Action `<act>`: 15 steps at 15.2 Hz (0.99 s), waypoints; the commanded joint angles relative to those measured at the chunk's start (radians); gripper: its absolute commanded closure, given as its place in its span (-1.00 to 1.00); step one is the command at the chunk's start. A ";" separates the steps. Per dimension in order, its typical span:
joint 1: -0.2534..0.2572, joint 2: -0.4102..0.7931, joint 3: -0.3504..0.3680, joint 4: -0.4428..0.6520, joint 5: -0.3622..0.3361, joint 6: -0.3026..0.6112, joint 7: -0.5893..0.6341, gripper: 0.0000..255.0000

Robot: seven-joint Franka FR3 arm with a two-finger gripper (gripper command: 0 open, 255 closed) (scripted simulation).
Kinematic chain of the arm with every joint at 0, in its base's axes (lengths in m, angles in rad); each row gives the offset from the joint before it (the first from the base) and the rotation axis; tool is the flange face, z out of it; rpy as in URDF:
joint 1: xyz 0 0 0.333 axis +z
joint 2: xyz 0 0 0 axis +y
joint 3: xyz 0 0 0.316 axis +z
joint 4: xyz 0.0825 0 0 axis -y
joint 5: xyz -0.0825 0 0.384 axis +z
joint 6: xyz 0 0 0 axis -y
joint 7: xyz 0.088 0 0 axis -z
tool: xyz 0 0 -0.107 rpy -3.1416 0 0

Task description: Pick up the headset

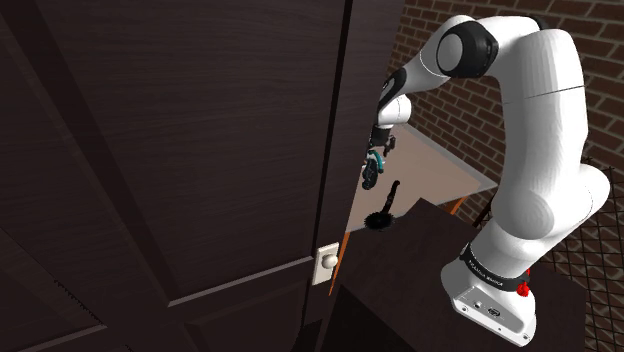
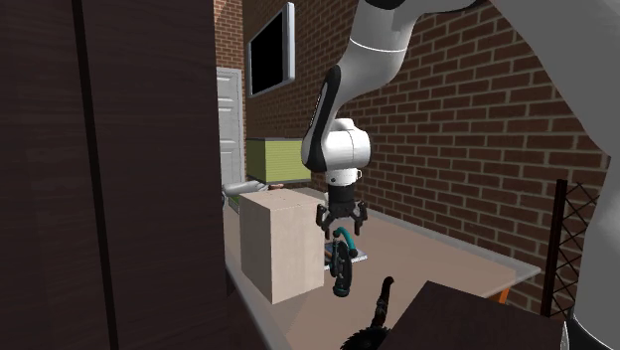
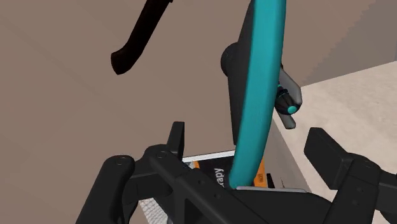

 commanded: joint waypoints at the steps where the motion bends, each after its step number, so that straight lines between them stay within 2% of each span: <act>1: -0.001 0.004 0.001 0.000 0.001 0.004 0.000 1.00; 10: -0.001 0.004 0.001 0.002 0.001 0.003 -0.001 1.00; 15: 0.010 -0.050 -0.013 -0.009 -0.013 -0.041 0.006 1.00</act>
